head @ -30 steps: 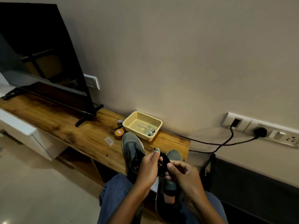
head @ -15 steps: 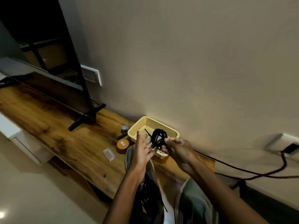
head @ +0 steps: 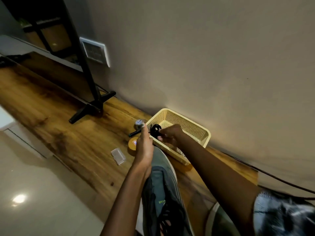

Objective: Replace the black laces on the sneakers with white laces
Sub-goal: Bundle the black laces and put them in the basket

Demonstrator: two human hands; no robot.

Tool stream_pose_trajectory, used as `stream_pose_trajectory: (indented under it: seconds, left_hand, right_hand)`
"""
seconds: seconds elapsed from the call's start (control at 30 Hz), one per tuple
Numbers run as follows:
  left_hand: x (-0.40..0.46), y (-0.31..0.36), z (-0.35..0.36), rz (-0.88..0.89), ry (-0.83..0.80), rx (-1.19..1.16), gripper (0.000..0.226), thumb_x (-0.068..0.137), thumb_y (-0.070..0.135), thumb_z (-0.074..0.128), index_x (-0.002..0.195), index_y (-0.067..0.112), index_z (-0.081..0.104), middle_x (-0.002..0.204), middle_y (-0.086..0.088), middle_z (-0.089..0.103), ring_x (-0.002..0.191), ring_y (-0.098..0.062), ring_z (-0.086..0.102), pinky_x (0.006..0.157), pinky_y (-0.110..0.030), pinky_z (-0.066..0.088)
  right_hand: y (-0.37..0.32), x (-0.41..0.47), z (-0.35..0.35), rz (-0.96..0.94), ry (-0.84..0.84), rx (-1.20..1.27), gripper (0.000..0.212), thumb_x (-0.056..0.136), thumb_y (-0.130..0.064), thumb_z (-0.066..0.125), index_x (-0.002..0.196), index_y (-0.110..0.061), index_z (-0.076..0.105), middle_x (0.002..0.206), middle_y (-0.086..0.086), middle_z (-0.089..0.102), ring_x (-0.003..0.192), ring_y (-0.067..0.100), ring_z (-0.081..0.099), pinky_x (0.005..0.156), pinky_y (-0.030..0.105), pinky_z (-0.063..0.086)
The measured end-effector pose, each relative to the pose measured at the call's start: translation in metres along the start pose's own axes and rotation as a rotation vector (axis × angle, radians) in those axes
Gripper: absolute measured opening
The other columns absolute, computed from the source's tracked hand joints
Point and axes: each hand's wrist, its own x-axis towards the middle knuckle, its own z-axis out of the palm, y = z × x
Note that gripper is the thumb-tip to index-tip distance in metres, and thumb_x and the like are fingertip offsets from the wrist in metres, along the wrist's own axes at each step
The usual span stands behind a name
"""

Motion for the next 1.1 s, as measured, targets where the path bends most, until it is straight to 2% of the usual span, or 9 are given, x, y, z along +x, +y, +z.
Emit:
stream_pose_trajectory:
  seconds: [0.1,0.2,0.3,0.47,0.6,0.73,0.87,0.97,1.1]
  left_hand:
    - [0.000,-0.005,-0.007,0.011,0.109,0.011,0.063,0.100,0.052,0.027,0.143,0.007,0.039,0.146,-0.012,0.043,0.131,-0.026,0.044,0.093,-0.028,0.036]
    - [-0.009,-0.004,-0.011,0.062,0.200,0.015,0.056,0.103,0.042,0.028,0.140,0.003,0.043,0.142,-0.013,0.047,0.127,-0.028,0.049,0.094,-0.030,0.040]
    - [-0.024,-0.002,-0.016,0.140,0.230,0.026,0.046,0.104,0.033,0.031,0.135,0.003,0.048,0.136,-0.013,0.053,0.115,-0.026,0.056,0.092,-0.031,0.044]
    - [-0.067,-0.006,-0.029,0.215,0.269,0.234,0.032,0.101,0.024,0.042,0.123,0.007,0.059,0.120,-0.012,0.063,0.103,-0.022,0.060,0.085,-0.029,0.045]
    - [-0.127,-0.023,-0.043,0.296,0.213,0.454,0.025,0.098,0.018,0.048,0.118,0.013,0.063,0.119,-0.001,0.063,0.103,-0.013,0.057,0.083,-0.022,0.043]
    - [-0.177,-0.055,-0.052,0.307,0.109,0.650,0.033,0.095,0.019,0.052,0.127,0.024,0.056,0.135,-0.001,0.049,0.124,-0.019,0.047,0.103,-0.038,0.041]
    - [-0.221,-0.070,-0.056,0.293,0.014,0.783,0.048,0.096,0.018,0.052,0.143,0.018,0.040,0.153,0.001,0.026,0.140,-0.016,0.026,0.111,-0.028,0.024]
    - [-0.236,-0.076,-0.060,0.243,-0.081,0.942,0.060,0.098,0.020,0.047,0.151,0.018,0.019,0.159,0.002,0.010,0.144,-0.016,0.015,0.113,-0.023,0.016]
    - [-0.246,-0.076,-0.062,0.188,-0.225,1.070,0.070,0.100,0.024,0.043,0.153,0.015,-0.001,0.161,0.001,-0.002,0.146,-0.019,0.008,0.116,-0.025,0.012]
  right_hand:
    - [0.000,0.003,-0.001,-0.027,0.033,-0.098,0.027,0.081,0.006,0.069,0.103,0.013,0.054,0.098,0.025,0.054,0.057,0.029,0.059,0.042,0.033,0.055]
    - [0.002,-0.004,-0.007,-0.068,0.066,-0.228,0.018,0.083,0.002,0.069,0.079,0.004,0.052,0.081,0.020,0.056,0.058,0.029,0.060,0.054,0.040,0.059]
    - [0.000,-0.030,-0.021,-0.153,0.109,-0.401,0.022,0.086,0.001,0.066,0.067,-0.003,0.054,0.071,0.016,0.062,0.062,0.028,0.067,0.044,0.029,0.050]
    - [0.002,-0.113,-0.048,-0.313,0.073,-0.298,0.012,0.093,-0.001,0.055,0.088,0.000,0.066,0.074,0.009,0.062,0.059,0.018,0.060,0.057,0.030,0.052]
    - [0.031,-0.182,-0.067,-0.344,-0.018,-0.316,0.016,0.089,0.002,0.058,0.075,-0.005,0.062,0.062,0.006,0.056,0.051,0.013,0.048,0.050,0.026,0.040]
    - [0.075,-0.213,-0.072,-0.353,0.016,-0.623,0.013,0.087,-0.011,0.064,0.099,-0.009,0.069,0.095,0.004,0.070,0.084,0.017,0.062,0.069,0.024,0.041]
    - [0.109,-0.228,-0.072,-0.253,0.054,-0.925,0.045,0.092,-0.026,0.060,0.129,-0.003,0.053,0.132,0.012,0.057,0.120,0.026,0.054,0.092,0.029,0.044]
    - [0.128,-0.244,-0.071,-0.215,0.060,-1.052,0.034,0.095,-0.018,0.053,0.123,0.002,0.057,0.128,0.017,0.059,0.119,0.028,0.055,0.094,0.033,0.044]
    - [0.144,-0.262,-0.068,-0.285,0.218,-0.981,0.016,0.089,-0.008,0.053,0.083,-0.003,0.066,0.098,0.017,0.070,0.095,0.027,0.065,0.068,0.031,0.044]
